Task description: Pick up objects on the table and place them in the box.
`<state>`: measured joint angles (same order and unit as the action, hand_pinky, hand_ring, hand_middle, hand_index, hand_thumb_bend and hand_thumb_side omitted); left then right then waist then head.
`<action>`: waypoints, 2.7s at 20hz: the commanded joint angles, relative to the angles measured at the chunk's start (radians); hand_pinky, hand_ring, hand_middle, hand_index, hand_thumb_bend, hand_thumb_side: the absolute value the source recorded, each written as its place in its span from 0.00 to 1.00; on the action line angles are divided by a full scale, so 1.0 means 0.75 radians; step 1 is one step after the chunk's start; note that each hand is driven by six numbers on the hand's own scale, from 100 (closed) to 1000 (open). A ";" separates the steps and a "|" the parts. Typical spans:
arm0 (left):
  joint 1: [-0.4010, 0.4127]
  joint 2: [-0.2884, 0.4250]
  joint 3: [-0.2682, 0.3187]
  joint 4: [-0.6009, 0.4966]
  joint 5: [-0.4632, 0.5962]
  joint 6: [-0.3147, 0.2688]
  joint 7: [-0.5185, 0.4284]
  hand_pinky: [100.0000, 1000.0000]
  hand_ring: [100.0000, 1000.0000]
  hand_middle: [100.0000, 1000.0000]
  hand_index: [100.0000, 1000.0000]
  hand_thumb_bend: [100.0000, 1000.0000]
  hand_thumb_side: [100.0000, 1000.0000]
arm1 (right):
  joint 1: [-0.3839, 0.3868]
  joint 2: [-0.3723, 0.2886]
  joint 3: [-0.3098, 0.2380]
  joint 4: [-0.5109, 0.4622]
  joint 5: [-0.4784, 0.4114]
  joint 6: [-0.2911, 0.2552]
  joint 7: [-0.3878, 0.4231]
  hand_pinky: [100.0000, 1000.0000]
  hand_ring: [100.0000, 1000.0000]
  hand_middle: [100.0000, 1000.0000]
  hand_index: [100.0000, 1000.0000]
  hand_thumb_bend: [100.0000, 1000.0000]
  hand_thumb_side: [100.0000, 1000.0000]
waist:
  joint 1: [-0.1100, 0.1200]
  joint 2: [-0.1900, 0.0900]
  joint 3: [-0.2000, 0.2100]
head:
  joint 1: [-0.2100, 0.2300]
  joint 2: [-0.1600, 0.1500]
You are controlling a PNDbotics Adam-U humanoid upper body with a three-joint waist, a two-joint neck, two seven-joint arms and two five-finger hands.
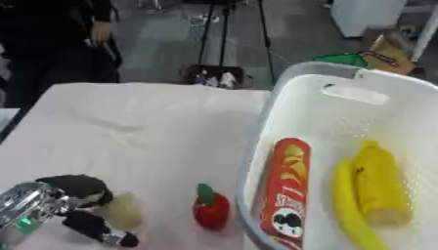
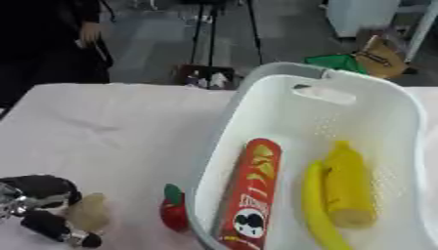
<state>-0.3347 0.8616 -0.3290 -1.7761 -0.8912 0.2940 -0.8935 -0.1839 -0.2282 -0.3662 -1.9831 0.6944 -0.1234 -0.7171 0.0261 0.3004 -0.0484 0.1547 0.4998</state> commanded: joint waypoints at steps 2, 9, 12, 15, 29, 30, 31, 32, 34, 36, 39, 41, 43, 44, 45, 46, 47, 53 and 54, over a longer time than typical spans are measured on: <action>-0.022 0.012 0.008 0.003 -0.039 0.037 -0.018 0.71 0.73 0.71 0.78 0.89 0.98 | -0.006 -0.012 -0.001 -0.023 0.000 -0.005 0.005 0.64 0.51 0.37 0.58 0.00 0.53 | 0.000 -0.016 -0.001 | 0.005 -0.016; -0.032 0.006 0.017 0.021 -0.163 0.034 -0.018 0.66 0.68 0.65 0.72 0.54 0.94 | -0.006 -0.011 -0.001 -0.023 -0.004 -0.010 0.008 0.64 0.51 0.37 0.58 0.00 0.53 | 0.000 -0.014 -0.001 | 0.009 -0.021; -0.035 0.008 0.016 0.024 -0.180 0.027 -0.018 0.64 0.65 0.62 0.70 0.45 0.93 | -0.006 -0.011 -0.001 -0.023 -0.006 -0.012 0.010 0.64 0.51 0.37 0.58 0.00 0.53 | 0.000 -0.013 -0.002 | 0.010 -0.023; -0.041 0.009 0.016 0.021 -0.190 0.020 -0.018 0.63 0.64 0.60 0.70 0.43 0.92 | -0.005 -0.011 -0.001 -0.023 -0.008 -0.013 0.011 0.64 0.51 0.37 0.58 0.00 0.53 | 0.000 -0.013 -0.002 | 0.013 -0.025; -0.062 0.016 0.011 0.013 -0.191 0.005 -0.018 0.52 0.53 0.50 0.59 0.33 0.87 | -0.003 -0.010 0.000 -0.023 -0.017 -0.019 0.011 0.64 0.51 0.37 0.58 0.00 0.54 | -0.002 -0.010 -0.002 | 0.016 -0.027; -0.068 0.021 0.011 0.011 -0.195 0.004 -0.018 0.51 0.53 0.50 0.59 0.31 0.88 | -0.003 -0.011 0.000 -0.023 -0.017 -0.019 0.011 0.64 0.51 0.37 0.58 0.00 0.53 | -0.001 -0.011 -0.002 | 0.017 -0.026; -0.072 0.024 0.010 0.010 -0.197 0.002 -0.018 0.51 0.53 0.49 0.58 0.30 0.88 | -0.003 -0.011 0.000 -0.023 -0.018 -0.019 0.011 0.64 0.51 0.37 0.58 0.00 0.53 | 0.000 -0.012 -0.002 | 0.018 -0.025; -0.076 0.028 0.010 0.010 -0.200 0.000 -0.018 0.51 0.53 0.49 0.58 0.30 0.88 | -0.002 -0.011 0.000 -0.023 -0.017 -0.018 0.011 0.64 0.51 0.37 0.58 0.00 0.53 | 0.001 -0.012 -0.002 | 0.018 -0.024; -0.082 0.032 0.012 0.010 -0.205 -0.002 -0.018 0.50 0.51 0.48 0.57 0.27 0.89 | -0.002 -0.011 0.000 -0.023 -0.017 -0.018 0.012 0.64 0.51 0.37 0.58 0.00 0.53 | 0.002 -0.013 -0.002 | 0.019 -0.023; -0.091 0.037 0.015 0.007 -0.211 -0.002 -0.018 0.50 0.51 0.48 0.56 0.25 0.89 | -0.002 -0.012 0.000 -0.023 -0.017 -0.018 0.012 0.64 0.51 0.38 0.58 0.00 0.53 | 0.003 -0.013 -0.002 | 0.020 -0.023; -0.102 0.041 0.018 0.003 -0.217 -0.004 -0.018 0.49 0.51 0.48 0.56 0.24 0.89 | -0.002 -0.013 -0.001 -0.023 -0.017 -0.017 0.011 0.64 0.51 0.38 0.58 0.00 0.53 | 0.004 -0.014 0.000 | 0.021 -0.022; -0.110 0.047 0.019 0.001 -0.216 -0.007 -0.018 0.49 0.50 0.47 0.55 0.23 0.89 | -0.001 -0.014 -0.001 -0.023 -0.016 -0.016 0.011 0.64 0.51 0.38 0.58 0.00 0.53 | 0.006 -0.015 0.000 | 0.020 -0.023; -0.123 0.060 0.019 -0.002 -0.219 -0.013 -0.018 0.49 0.51 0.47 0.55 0.24 0.89 | 0.000 -0.015 -0.001 -0.023 -0.016 -0.016 0.011 0.64 0.51 0.38 0.58 0.00 0.53 | 0.008 -0.016 0.001 | 0.019 -0.021; -0.130 0.068 0.019 -0.002 -0.220 -0.016 -0.018 0.49 0.51 0.47 0.55 0.24 0.89 | 0.000 -0.016 -0.001 -0.023 -0.016 -0.016 0.010 0.64 0.51 0.38 0.58 0.00 0.53 | 0.009 -0.017 0.002 | 0.019 -0.021; -0.136 0.074 0.019 -0.002 -0.220 -0.020 -0.018 0.49 0.51 0.47 0.55 0.24 0.89 | 0.001 -0.016 -0.001 -0.023 -0.016 -0.016 0.010 0.64 0.51 0.38 0.58 0.00 0.53 | 0.010 -0.018 0.002 | 0.019 -0.020; -0.143 0.082 0.019 -0.003 -0.221 -0.024 -0.018 0.50 0.50 0.47 0.55 0.24 0.90 | 0.001 -0.017 -0.001 -0.023 -0.016 -0.015 0.010 0.64 0.51 0.38 0.58 0.00 0.53 | 0.012 -0.019 0.002 | 0.019 -0.019; -0.149 0.090 0.020 -0.003 -0.223 -0.028 -0.018 0.50 0.50 0.47 0.55 0.24 0.90 | 0.002 -0.018 -0.001 -0.023 -0.016 -0.015 0.010 0.64 0.51 0.38 0.58 0.00 0.53 | 0.013 -0.019 0.003 | 0.019 -0.018; -0.184 0.123 0.028 -0.015 -0.232 -0.046 -0.018 0.50 0.50 0.47 0.54 0.24 0.90 | 0.004 -0.021 -0.001 -0.023 -0.016 -0.013 0.007 0.64 0.51 0.38 0.58 0.00 0.53 | 0.016 -0.022 0.003 | 0.016 -0.017; -0.193 0.129 0.031 -0.018 -0.237 -0.049 -0.018 0.51 0.50 0.47 0.54 0.25 0.90 | 0.004 -0.022 -0.001 -0.023 -0.016 -0.013 0.006 0.64 0.51 0.38 0.58 0.00 0.53 | 0.017 -0.023 0.003 | 0.017 -0.016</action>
<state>-0.4621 0.9136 -0.3264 -1.7739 -1.0614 0.2557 -0.9000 -0.1761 -0.2237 -0.3635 -1.9831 0.6881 -0.1347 -0.7092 0.0383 0.3050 -0.0476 0.1673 0.4909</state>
